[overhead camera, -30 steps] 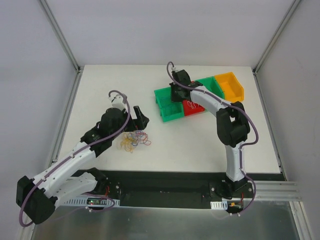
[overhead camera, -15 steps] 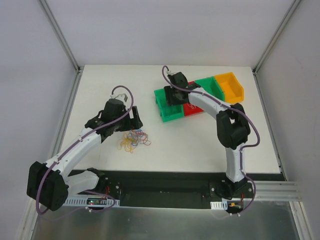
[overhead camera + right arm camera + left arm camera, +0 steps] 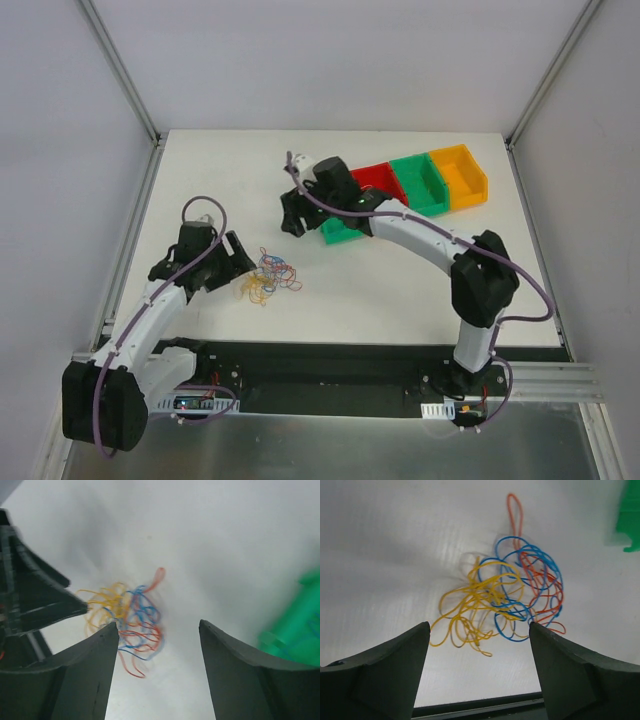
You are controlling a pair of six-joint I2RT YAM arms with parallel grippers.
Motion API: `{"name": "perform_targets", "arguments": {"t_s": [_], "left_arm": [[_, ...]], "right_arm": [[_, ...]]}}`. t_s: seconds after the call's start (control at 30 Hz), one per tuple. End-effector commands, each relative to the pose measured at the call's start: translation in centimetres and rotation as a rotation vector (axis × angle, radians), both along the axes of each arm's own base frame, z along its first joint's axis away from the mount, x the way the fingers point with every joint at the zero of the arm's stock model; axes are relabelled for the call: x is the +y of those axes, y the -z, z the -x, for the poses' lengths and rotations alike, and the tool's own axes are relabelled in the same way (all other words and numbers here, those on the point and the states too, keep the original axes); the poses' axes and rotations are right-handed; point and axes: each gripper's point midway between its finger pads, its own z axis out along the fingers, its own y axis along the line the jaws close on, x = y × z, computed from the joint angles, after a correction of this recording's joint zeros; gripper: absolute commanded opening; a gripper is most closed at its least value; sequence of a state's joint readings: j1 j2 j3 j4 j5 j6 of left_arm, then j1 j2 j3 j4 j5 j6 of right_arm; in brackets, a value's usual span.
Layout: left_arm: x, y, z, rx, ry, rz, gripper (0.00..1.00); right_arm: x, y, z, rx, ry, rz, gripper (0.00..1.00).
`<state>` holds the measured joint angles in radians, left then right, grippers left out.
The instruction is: Untangle the cables
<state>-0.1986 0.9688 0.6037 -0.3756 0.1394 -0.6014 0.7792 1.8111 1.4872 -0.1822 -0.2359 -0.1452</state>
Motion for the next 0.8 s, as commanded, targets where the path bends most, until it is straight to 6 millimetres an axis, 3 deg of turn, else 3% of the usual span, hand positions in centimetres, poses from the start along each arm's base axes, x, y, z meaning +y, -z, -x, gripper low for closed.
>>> {"name": "perform_targets", "arguments": {"t_s": [0.0,0.07,0.13,0.27,0.33,0.53,0.67,0.77], "left_arm": [[1.5,2.8,2.6,0.123,-0.157,0.077,0.81],[2.0,3.4,2.8,0.131,-0.209,0.092,0.77],[1.6,3.8,2.7,0.117,-0.201,0.124,0.7],[1.7,5.2,2.8,0.114,-0.24,0.143,0.5],[1.9,5.6,2.5,0.11,-0.253,0.136,0.46],[2.0,5.3,1.7,0.075,-0.265,0.143,0.43],[1.6,4.4,1.4,0.032,-0.227,0.158,0.59],[1.7,4.1,1.3,0.012,-0.228,0.156,0.56]], "right_arm": [[7.6,-1.2,4.7,-0.015,-0.264,-0.104,0.68],[9.5,-1.3,5.3,0.011,-0.291,-0.099,0.69],[10.5,-0.1,6.1,0.033,-0.314,-0.058,0.73],[10.8,0.8,6.5,0.002,-0.318,0.002,0.75],[10.6,1.0,6.4,-0.001,-0.309,0.012,0.75],[9.9,2.9,5.6,0.0,-0.292,0.101,0.75],[9.4,4.9,4.6,0.005,-0.272,0.193,0.74],[9.2,5.3,4.5,0.007,-0.27,0.215,0.74]]}}
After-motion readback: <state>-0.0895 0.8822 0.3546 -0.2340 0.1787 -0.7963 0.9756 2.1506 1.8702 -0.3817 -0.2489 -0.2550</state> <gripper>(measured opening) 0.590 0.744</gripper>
